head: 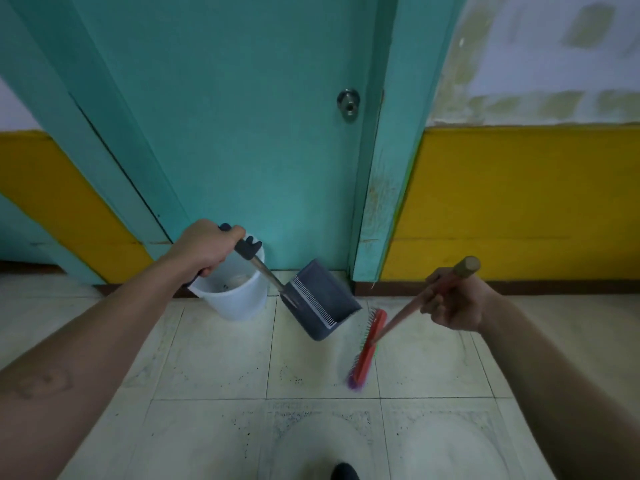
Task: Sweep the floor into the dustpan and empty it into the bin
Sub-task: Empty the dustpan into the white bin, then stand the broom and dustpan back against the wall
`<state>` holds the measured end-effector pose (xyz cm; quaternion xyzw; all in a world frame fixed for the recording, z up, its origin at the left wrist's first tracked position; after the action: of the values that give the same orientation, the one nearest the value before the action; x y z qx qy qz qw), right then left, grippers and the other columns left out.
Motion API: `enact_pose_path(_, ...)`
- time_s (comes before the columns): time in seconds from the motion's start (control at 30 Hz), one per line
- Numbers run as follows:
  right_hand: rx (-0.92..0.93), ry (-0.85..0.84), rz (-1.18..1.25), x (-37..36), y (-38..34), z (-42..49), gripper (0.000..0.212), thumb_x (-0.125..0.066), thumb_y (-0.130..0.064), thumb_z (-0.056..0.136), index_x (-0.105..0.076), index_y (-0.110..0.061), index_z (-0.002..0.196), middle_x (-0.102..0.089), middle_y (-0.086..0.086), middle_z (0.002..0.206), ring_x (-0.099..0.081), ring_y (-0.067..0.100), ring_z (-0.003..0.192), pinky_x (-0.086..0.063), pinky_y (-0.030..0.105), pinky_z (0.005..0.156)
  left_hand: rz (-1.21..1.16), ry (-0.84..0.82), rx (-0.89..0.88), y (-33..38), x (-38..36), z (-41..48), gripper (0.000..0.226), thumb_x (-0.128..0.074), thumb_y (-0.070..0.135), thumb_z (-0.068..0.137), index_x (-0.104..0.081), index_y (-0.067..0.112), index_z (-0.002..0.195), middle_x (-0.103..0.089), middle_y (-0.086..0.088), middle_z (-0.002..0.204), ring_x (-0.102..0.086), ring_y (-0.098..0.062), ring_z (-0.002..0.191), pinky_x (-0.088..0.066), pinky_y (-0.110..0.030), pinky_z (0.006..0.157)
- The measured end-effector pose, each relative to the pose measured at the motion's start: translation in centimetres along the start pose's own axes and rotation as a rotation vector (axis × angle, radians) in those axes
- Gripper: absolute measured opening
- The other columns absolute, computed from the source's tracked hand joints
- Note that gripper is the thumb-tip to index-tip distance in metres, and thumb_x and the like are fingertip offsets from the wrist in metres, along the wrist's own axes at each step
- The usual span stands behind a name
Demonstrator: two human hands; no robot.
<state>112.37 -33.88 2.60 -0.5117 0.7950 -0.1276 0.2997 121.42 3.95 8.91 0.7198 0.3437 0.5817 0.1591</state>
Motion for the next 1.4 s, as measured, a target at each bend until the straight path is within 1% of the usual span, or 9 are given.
enact_pose_path(0.37,0.106,0.032,-0.072,6.1,-2.8,-1.6,0.02,-0.042,-0.023,0.088,-0.041,-0.011,0.071,-0.047,0.006,0.05,-0.042,0.012,0.034,-0.036,0.017,0.033,0.471,0.067,-0.268,4.4,-6.6,0.2,0.045,-0.059,0.041,0.082,-0.044,0.01,0.052,-0.044,-0.007,0.052,-0.042,-0.023,0.048,-0.029,-0.026,0.05)
enact_pose_path(0.57,0.215,0.03,-0.112,7.6,-3.5,-2.5,0.03,-0.038,-0.031,0.092,-0.054,-0.007,0.083,-0.048,0.005,0.049,-0.039,0.014,0.037,-0.03,0.021,0.038,0.629,0.12,-0.394,5.8,-8.4,0.6,0.046,-0.055,0.047,0.081,-0.05,0.011,0.052,-0.049,-0.004,0.05,-0.045,-0.02,0.046,-0.033,-0.024,0.049)
enact_pose_path(0.73,0.341,-0.03,-0.085,8.7,-4.0,-2.5,0.049,-0.037,-0.055,0.09,-0.051,-0.011,0.076,-0.043,0.006,0.054,-0.037,0.017,0.043,-0.03,0.023,0.041,0.782,0.133,-0.529,7.0,-9.8,1.3,0.04,-0.052,0.056,0.084,-0.053,0.022,0.062,-0.057,0.0,0.062,-0.058,-0.023,0.064,-0.037,-0.026,0.053)
enact_pose_path(0.9,0.467,-0.225,-0.002,9.4,-4.9,-2.4,0.076,-0.044,-0.083,0.069,-0.048,-0.01,0.088,-0.045,0.01,0.066,-0.041,0.02,0.05,-0.04,0.026,0.042,0.833,0.098,-0.647,8.0,-11.4,4.2,0.044,-0.048,0.064,0.085,-0.053,0.024,0.07,-0.057,0.0,0.065,-0.057,-0.023,0.066,-0.043,-0.027,0.059)
enact_pose_path(0.97,0.519,-0.203,-0.031,9.2,-5.7,-2.5,0.073,-0.066,-0.074,0.062,-0.048,-0.01,0.091,-0.052,0.014,0.068,-0.048,0.022,0.051,-0.043,0.026,0.042,0.805,0.048,-0.689,8.7,-12.1,5.9,0.048,-0.047,0.066,0.085,-0.059,0.021,0.071,-0.059,0.002,0.066,-0.058,-0.021,0.066,-0.046,-0.027,0.061)
enact_pose_path(1.03,0.559,-0.059,-0.127,8.8,-6.6,-2.5,0.058,-0.074,-0.056,0.068,-0.046,-0.01,0.091,-0.055,0.012,0.064,-0.052,0.021,0.049,-0.043,0.027,0.04,0.788,0.0,-0.713,9.6,-12.8,7.9,0.049,-0.048,0.069,0.083,-0.062,0.023,0.077,-0.062,0.004,0.071,-0.059,-0.019,0.069,-0.046,-0.027,0.063)
enact_pose_path(1.13,0.574,0.171,-0.291,7.9,-8.0,-2.1,0.029,-0.058,-0.033,0.087,-0.046,-0.007,0.089,-0.055,0.01,0.059,-0.051,0.019,0.046,-0.044,0.024,0.038,0.784,-0.095,-0.726,11.1,-14.3,10.5,0.047,-0.052,0.07,0.081,-0.059,0.023,0.084,-0.061,0.006,0.077,-0.059,-0.017,0.075,-0.048,-0.029,0.067)
enact_pose_path(1.2,0.558,0.272,-0.391,7.2,-9.1,-1.1,0.022,-0.052,-0.025,0.096,-0.049,-0.004,0.089,-0.056,0.009,0.056,-0.051,0.019,0.044,-0.043,0.025,0.039,0.762,-0.128,-0.751,12.1,-15.2,12.4,0.041,-0.054,0.064,0.084,-0.055,0.023,0.083,-0.059,0.004,0.078,-0.056,-0.018,0.076,-0.043,-0.029,0.065)
enact_pose_path(1.4,0.459,0.452,-0.664,5.5,-11.8,0.6,0.037,-0.048,-0.025,0.099,-0.056,0.011,0.094,-0.058,0.009,0.056,-0.055,0.022,0.047,-0.046,0.029,0.044,0.759,-0.273,-0.863,15.2,-17.5,16.8,0.033,-0.057,0.056,0.086,-0.048,0.024,0.084,-0.055,0.005,0.08,-0.053,-0.016,0.074,-0.039,-0.028,0.065)
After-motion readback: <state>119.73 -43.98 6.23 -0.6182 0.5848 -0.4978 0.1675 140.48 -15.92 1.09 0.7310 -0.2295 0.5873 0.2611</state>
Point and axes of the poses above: each hand's wrist, its own z-axis towards the middle knuckle, its own x-axis out of the back of the hand, y = z × x, the point moved 1 cm from there along z, towards the middle knuckle
